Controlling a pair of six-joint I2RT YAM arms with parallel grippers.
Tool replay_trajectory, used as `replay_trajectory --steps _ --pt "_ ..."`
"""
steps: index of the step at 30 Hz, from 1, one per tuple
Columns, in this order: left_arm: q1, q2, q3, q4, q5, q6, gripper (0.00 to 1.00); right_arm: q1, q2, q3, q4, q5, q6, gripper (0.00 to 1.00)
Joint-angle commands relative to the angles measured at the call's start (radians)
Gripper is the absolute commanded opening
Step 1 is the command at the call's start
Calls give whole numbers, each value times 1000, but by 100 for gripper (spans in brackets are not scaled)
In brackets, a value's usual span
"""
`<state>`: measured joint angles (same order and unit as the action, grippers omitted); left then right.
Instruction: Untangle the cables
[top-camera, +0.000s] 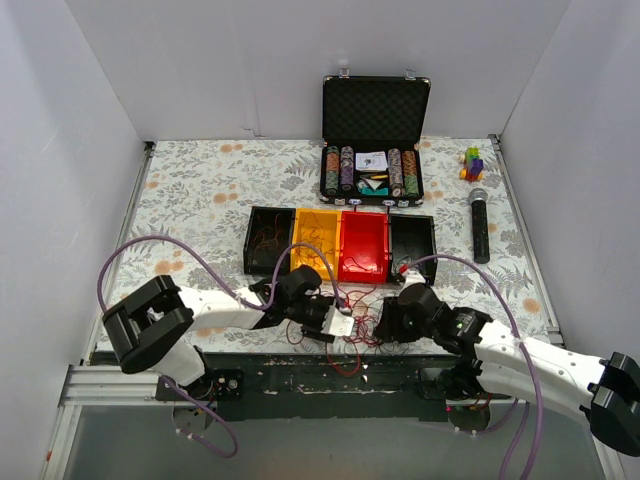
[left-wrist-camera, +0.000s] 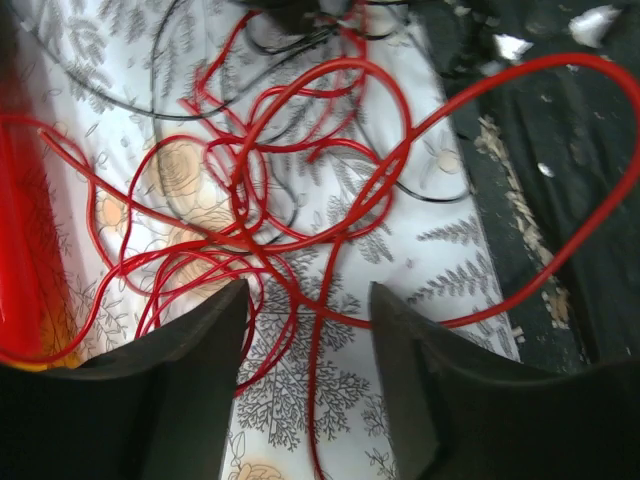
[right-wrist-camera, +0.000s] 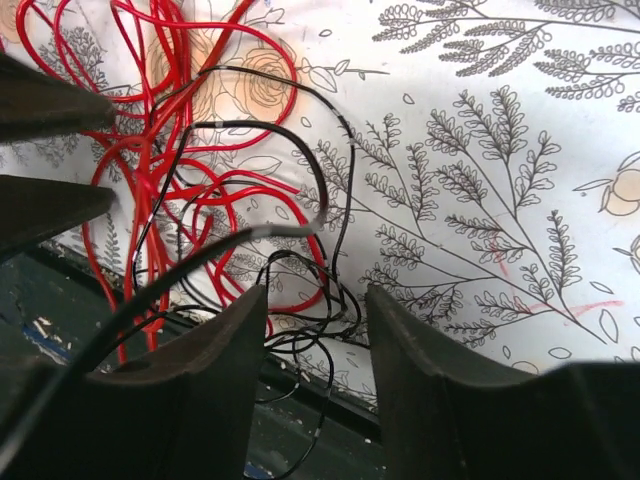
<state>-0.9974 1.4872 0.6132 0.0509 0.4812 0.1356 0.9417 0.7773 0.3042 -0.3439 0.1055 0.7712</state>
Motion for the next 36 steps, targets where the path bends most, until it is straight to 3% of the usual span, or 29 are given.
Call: replay_trajectory --steps 1,3,5,17,25,28,31,36 --pt "-6 -68 -81 10 -32 62 38 -1 1 10 -16 36 -1 44" --pt "-6 -96 -104 1 -59 62 16 -1 -32 44 -67 69 -7 31" --pt "-3 -134 -131 -14 -101 61 0 0 -71 99 -122 111 -24 24" --pt "198 -318 -234 -290 -225 150 0 -1 -145 469 -337 287 -128 14" --pt "209 -495 -305 -364 -259 197 0 -1 -107 674 -380 388 -219 15" --pt "207 -530 -287 -367 -265 194 0 -1 -93 620 -368 330 -207 29" --pt "207 -538 -215 -375 -280 170 2 -1 -92 463 -281 206 -159 41" --pt "209 -547 -29 -531 -256 125 6 0 -101 233 -95 86 -116 48"
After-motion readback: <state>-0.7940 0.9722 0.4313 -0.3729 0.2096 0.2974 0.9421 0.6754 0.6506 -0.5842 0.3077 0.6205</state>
